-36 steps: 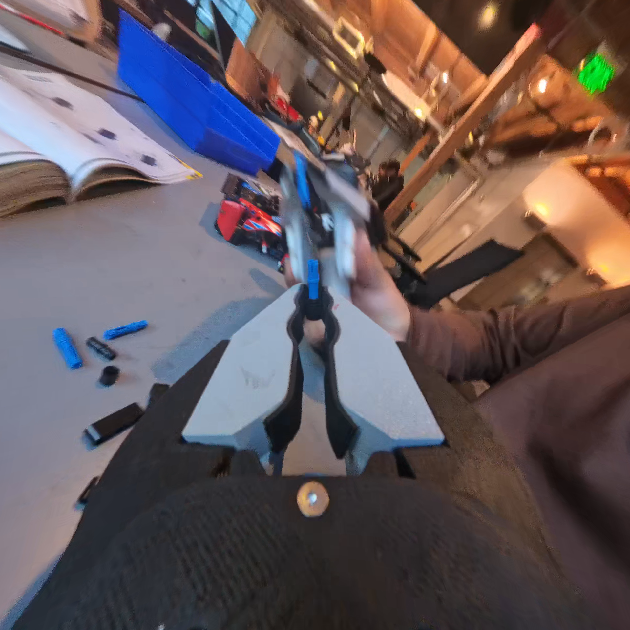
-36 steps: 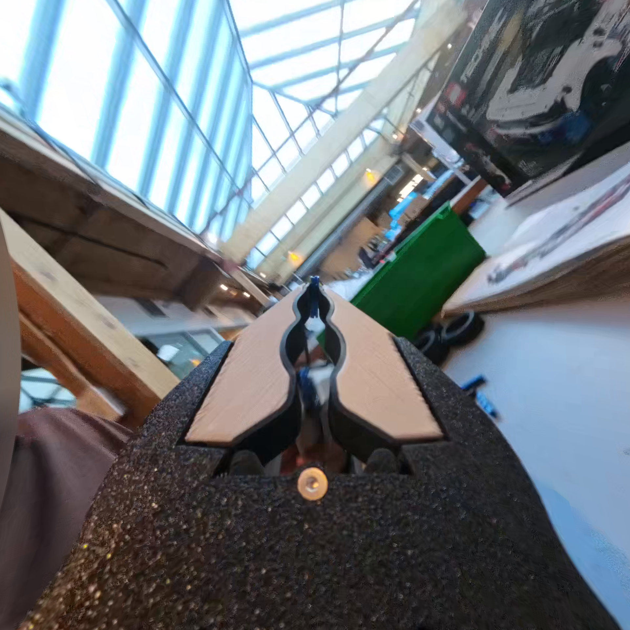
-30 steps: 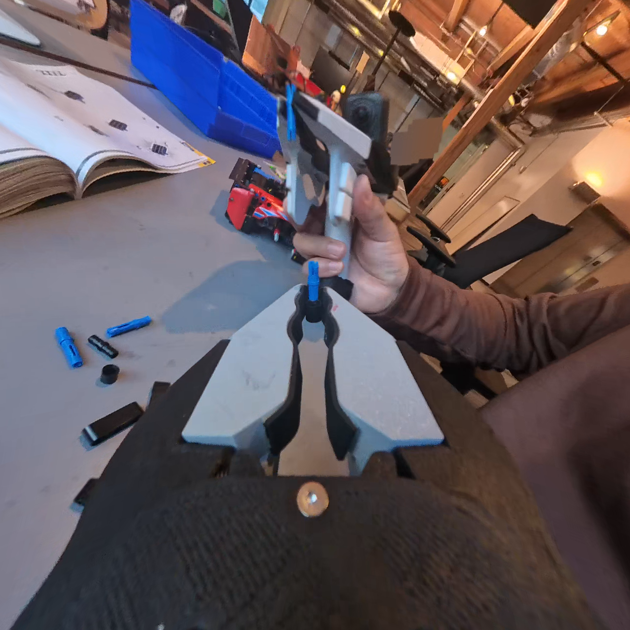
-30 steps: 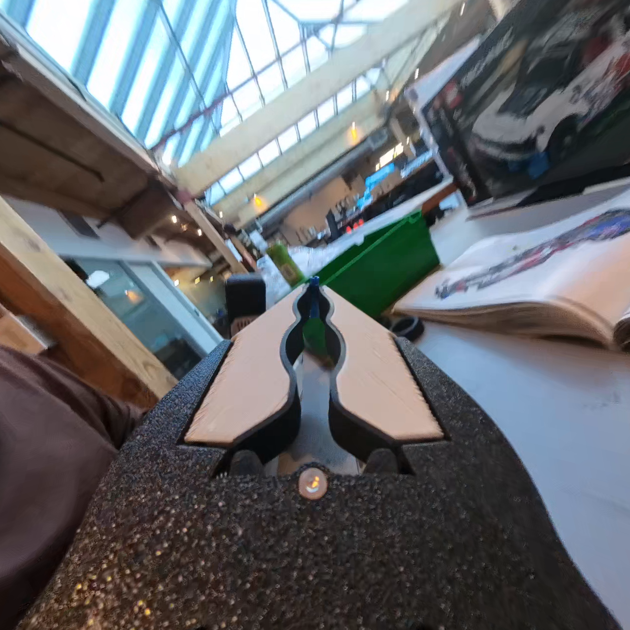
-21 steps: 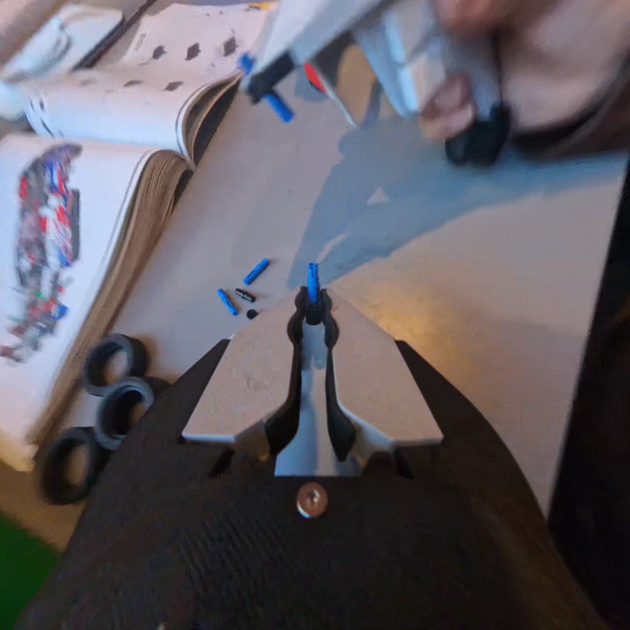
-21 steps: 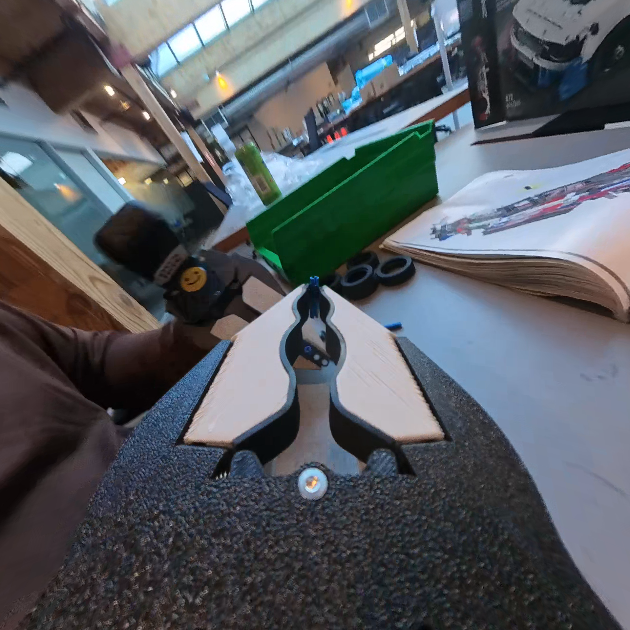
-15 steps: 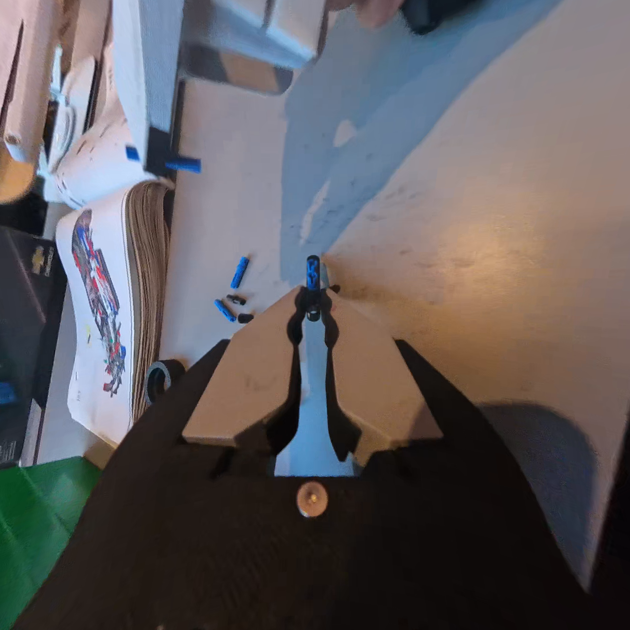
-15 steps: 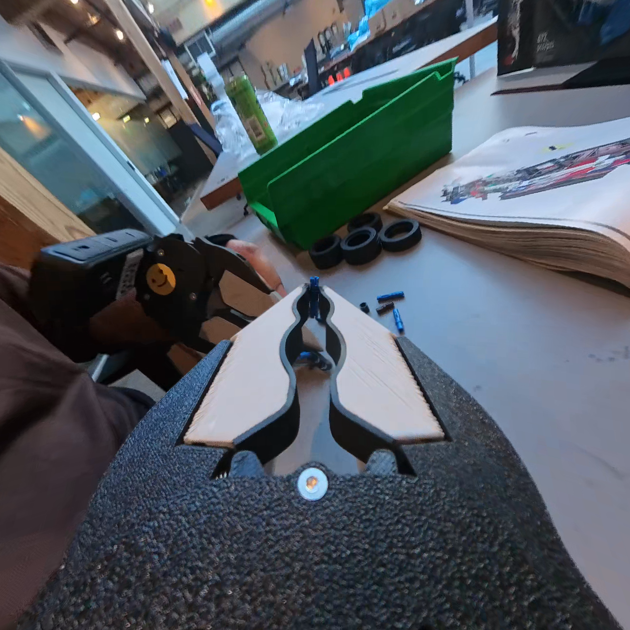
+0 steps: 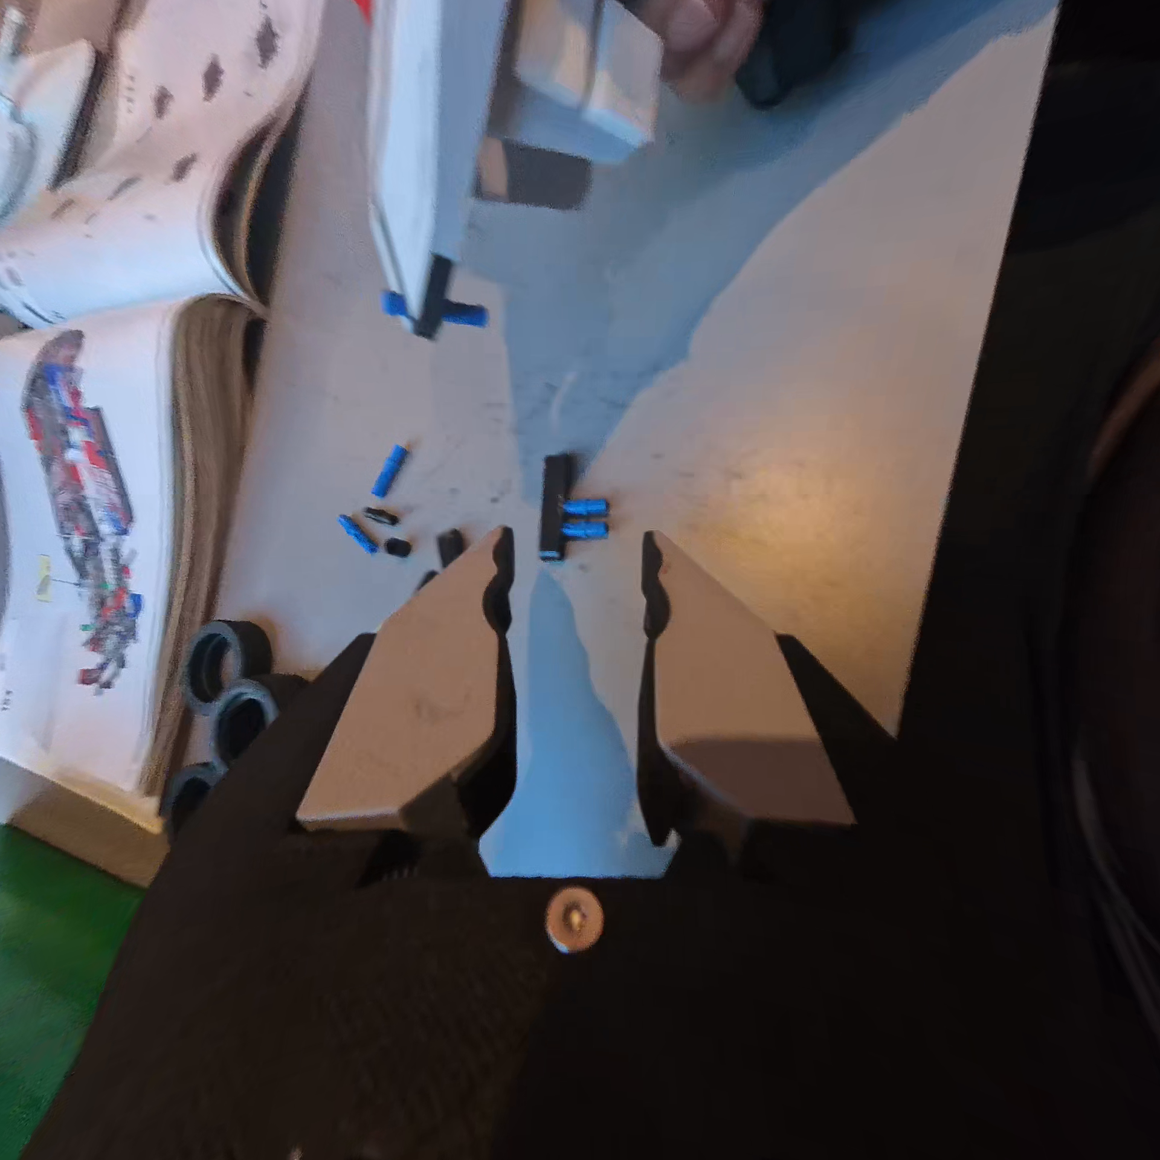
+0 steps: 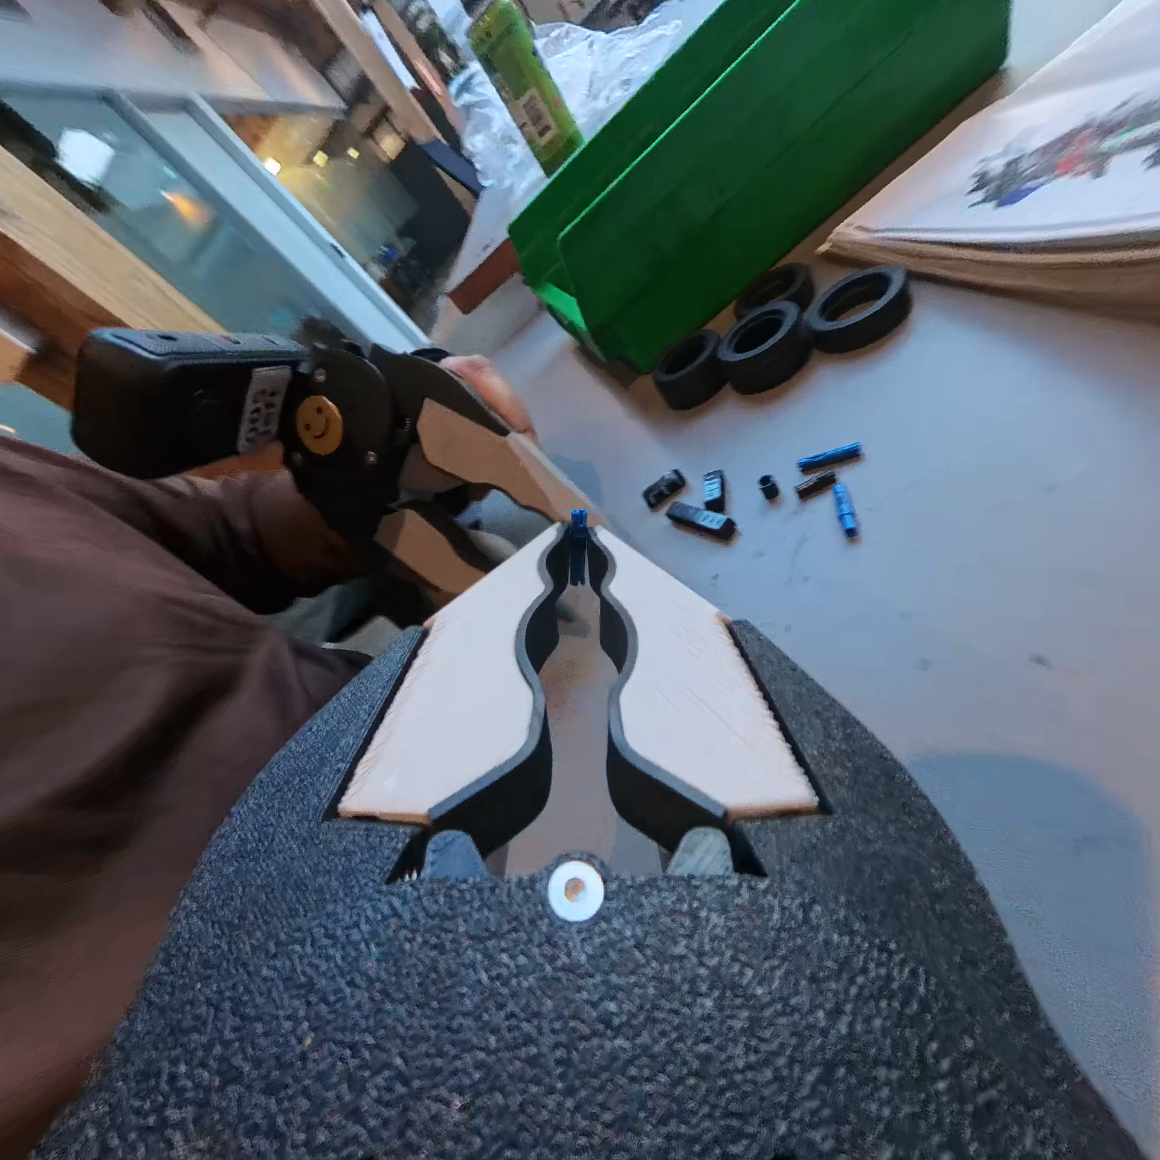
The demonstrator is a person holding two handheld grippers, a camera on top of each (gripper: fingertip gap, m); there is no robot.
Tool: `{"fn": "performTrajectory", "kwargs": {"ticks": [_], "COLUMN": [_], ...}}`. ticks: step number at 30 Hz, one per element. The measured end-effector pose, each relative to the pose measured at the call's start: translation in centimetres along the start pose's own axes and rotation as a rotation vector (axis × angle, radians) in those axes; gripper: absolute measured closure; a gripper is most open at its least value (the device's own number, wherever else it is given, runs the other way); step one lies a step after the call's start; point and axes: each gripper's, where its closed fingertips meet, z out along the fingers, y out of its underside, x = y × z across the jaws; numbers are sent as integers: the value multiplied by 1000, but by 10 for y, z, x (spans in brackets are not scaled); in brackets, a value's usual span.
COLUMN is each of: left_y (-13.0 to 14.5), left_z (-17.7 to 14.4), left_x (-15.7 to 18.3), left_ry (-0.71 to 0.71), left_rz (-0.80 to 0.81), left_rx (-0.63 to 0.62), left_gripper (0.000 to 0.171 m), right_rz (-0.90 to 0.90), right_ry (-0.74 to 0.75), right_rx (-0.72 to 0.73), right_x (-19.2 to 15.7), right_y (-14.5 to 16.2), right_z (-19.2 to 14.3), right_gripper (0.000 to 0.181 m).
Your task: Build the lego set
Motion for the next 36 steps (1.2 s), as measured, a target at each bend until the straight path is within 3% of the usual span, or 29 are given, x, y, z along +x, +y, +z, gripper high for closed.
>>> {"fn": "performTrajectory", "kwargs": {"ticks": [7, 12, 15, 19, 23, 26, 36], "left_y": [-43, -65, -64, -62, -48, -42, -40], "left_z": [-5, -7, -1, -2, 4, 8, 16], "left_x": [-32, -37, -36, -37, -46, -49, -46], "left_ry": [-249, -313, -307, -309, -367, -393, -469], "left_rz": [156, 66, 36, 6, -16, -10, 97], "left_rx": [93, 206, 206, 221, 147, 110, 13], "left_gripper": [125, 130, 146, 150, 150, 150, 150], "right_rz": [367, 448, 445, 429, 360, 330, 174], "right_ry": [-250, -303, -327, -299, -168, -96, 54], "right_rx": [91, 137, 122, 107, 86, 59, -3], "right_x": [-13, -15, -22, -22, -8, -3, 2], "right_y": [-6, -9, -8, -6, 0, 3, 13], "right_z": [-3, -5, 0, 3, 2, 2, 14], "right_gripper": [176, 176, 176, 175, 178, 167, 176]}}
